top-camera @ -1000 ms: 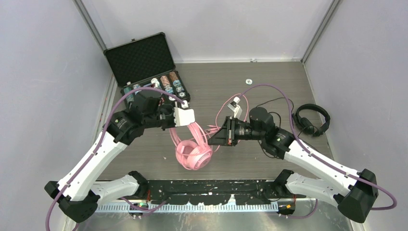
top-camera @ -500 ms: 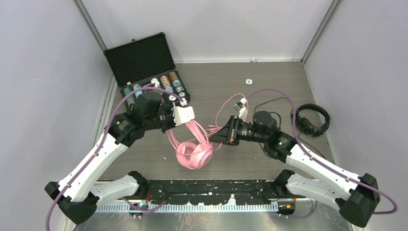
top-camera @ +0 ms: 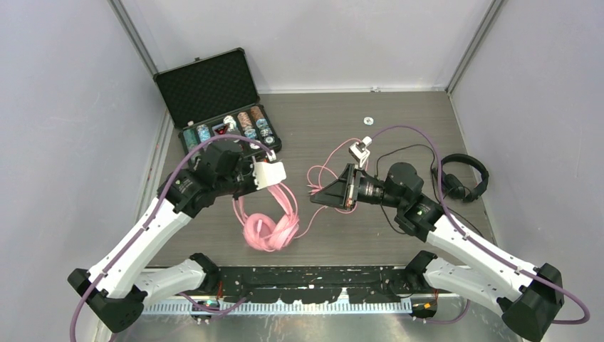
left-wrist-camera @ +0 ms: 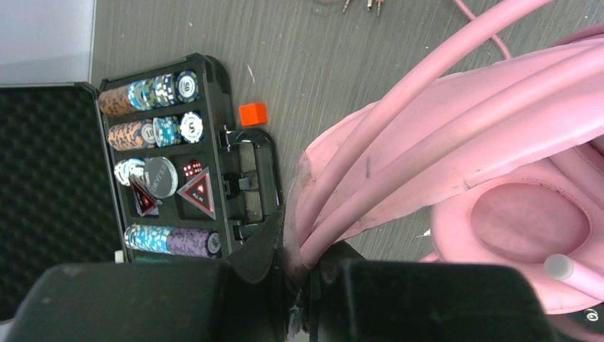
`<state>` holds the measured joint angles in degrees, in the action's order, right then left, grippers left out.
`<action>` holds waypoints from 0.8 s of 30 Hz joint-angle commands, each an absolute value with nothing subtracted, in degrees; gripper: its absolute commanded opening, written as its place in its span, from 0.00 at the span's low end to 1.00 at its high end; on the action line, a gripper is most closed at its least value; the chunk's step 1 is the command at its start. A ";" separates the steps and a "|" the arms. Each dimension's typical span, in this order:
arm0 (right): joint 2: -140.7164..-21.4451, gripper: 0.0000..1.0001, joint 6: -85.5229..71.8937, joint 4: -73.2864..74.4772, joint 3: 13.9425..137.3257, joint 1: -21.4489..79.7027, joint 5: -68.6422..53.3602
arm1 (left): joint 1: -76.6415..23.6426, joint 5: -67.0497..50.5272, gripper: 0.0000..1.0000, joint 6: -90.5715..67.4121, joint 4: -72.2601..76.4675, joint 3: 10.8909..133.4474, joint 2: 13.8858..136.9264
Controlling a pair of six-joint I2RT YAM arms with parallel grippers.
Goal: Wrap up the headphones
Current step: Wrap the headphones cable around the headphones.
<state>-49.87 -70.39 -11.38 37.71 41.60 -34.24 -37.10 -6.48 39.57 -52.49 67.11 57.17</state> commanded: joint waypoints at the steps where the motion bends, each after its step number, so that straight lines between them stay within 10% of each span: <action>1: -50.01 0.09 -67.15 -13.63 38.96 41.45 -35.78 | -36.84 -5.43 0.00 36.44 -48.85 67.17 56.55; 15: -33.39 0.58 -37.07 -1.01 42.87 41.41 -17.47 | -34.73 7.37 0.00 4.00 -47.46 77.07 58.88; 24: -33.11 0.59 -32.48 -4.92 38.74 41.47 -18.05 | -31.90 17.11 0.00 -16.97 -53.17 90.58 62.31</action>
<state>-31.83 -37.04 -0.54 41.43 41.60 -18.22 -32.73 13.85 -3.01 -53.84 83.99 61.67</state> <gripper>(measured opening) 0.592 0.108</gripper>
